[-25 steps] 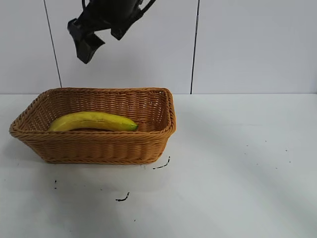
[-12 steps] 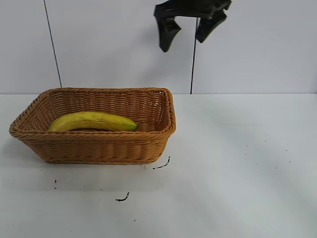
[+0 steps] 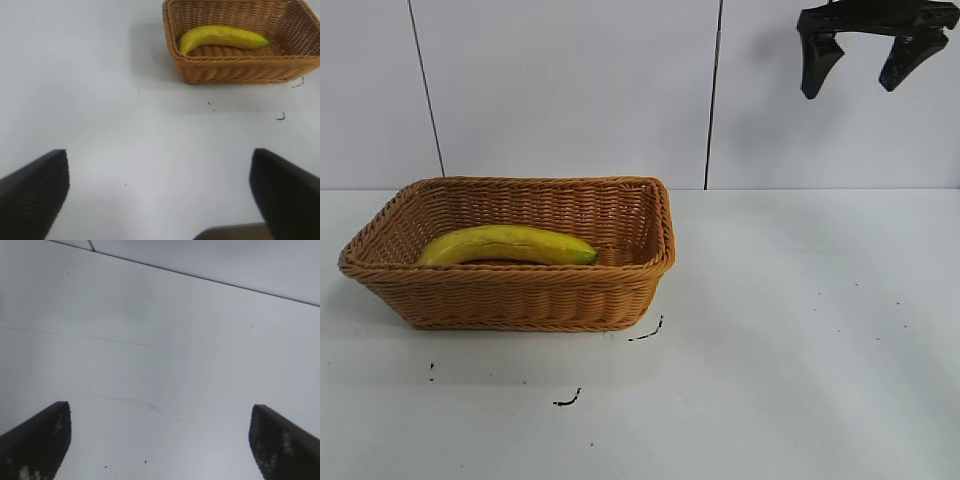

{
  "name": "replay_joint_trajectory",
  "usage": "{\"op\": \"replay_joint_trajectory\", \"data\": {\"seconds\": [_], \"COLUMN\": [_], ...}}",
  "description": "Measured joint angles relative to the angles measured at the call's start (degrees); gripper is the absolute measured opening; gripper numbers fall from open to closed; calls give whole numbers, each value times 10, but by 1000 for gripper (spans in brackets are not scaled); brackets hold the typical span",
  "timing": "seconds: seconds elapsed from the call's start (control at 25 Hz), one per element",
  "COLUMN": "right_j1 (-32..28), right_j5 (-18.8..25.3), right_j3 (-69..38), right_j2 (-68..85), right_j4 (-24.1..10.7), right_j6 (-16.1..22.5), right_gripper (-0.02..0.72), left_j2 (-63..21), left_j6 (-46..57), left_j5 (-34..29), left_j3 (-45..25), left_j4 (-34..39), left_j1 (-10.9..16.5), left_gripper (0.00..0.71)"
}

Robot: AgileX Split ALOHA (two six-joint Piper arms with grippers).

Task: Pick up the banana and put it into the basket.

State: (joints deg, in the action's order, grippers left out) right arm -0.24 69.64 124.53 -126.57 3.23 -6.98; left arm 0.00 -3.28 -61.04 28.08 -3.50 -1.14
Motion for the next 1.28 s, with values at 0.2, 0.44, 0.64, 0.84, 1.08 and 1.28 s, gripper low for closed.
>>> {"op": "replay_joint_trajectory", "data": {"seconds": [0.2, 0.44, 0.64, 0.84, 1.08, 1.28], "right_j1": [-2, -3, -3, -3, -3, -3], "right_j5": [0, -1, -1, 0, -5, -65], "right_j3": [-117, -286, -447, -594, -736, -842], "right_j2": [69, 201, 338, 483, 659, 804], "right_j4": [-5, -3, 3, 3, 3, 3], "right_j6": [0, 0, 0, -1, -1, -1], "right_gripper": [689, 689, 689, 689, 689, 689], "left_j2": [0, 0, 0, 0, 0, 0], "left_j6": [0, 0, 0, 0, 0, 0], "left_j5": [0, 0, 0, 0, 0, 0], "left_j3": [0, 0, 0, 0, 0, 0], "left_j4": [0, 0, 0, 0, 0, 0], "left_j1": [0, 0, 0, 0, 0, 0], "left_gripper": [695, 695, 695, 695, 695, 695]}}
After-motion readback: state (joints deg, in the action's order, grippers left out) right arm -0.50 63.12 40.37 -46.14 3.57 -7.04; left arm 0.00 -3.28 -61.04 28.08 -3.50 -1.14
